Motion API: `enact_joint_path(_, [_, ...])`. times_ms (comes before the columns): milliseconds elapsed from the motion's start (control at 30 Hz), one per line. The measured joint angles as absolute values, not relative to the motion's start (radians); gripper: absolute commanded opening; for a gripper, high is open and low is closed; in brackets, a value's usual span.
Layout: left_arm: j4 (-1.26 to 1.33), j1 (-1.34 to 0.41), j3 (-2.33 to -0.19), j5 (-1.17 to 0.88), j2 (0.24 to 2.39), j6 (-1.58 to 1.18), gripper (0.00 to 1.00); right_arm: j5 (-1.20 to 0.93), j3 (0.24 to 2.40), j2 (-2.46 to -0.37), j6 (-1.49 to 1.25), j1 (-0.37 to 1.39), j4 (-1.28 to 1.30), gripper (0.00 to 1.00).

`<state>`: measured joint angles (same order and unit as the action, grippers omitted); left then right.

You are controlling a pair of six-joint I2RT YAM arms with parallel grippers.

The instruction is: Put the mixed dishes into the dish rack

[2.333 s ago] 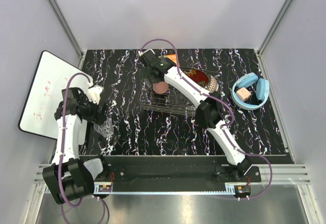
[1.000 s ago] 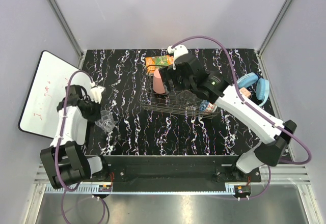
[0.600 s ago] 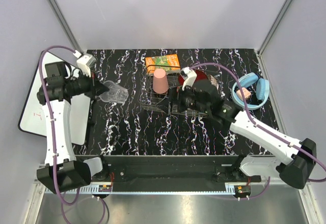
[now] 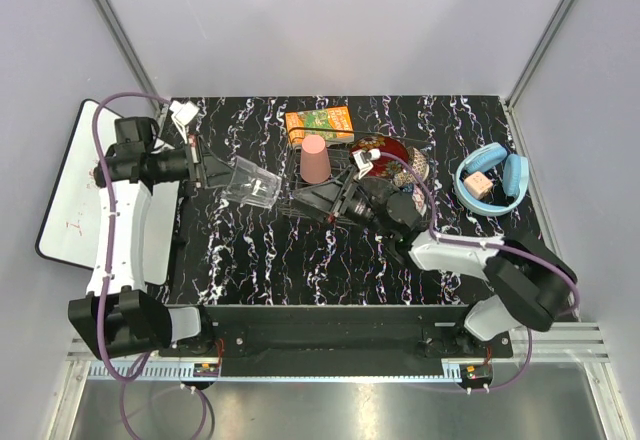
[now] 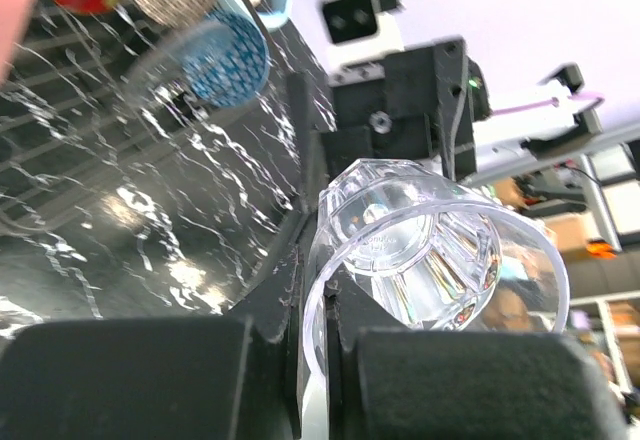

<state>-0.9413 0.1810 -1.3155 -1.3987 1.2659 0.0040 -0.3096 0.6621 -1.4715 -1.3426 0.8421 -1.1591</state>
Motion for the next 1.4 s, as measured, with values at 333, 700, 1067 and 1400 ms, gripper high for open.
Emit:
enact_joint_path(333, [-0.921,0.121,-1.282,-1.402,1.266,-0.009,0.0,-0.352,0.766,-1.596,-1.451,0.842,-1.275,1.0])
enact_joint_path(700, [-0.884,0.106,-1.278,-1.397,1.266,-0.027,0.0,-0.389,0.82,-1.689,-1.502,0.855,-1.301,1.0])
enact_joint_path(1067, [-0.857,0.097,-1.249,-1.378,1.266,-0.04,0.0,-0.407,0.896,-1.734,-1.54,0.886,-1.309,0.99])
enact_joint_path(1400, [-0.852,0.093,-1.249,-1.387,1.274,-0.069,0.0,-0.41,0.905,-1.744,-1.566,0.895,-1.299,0.16])
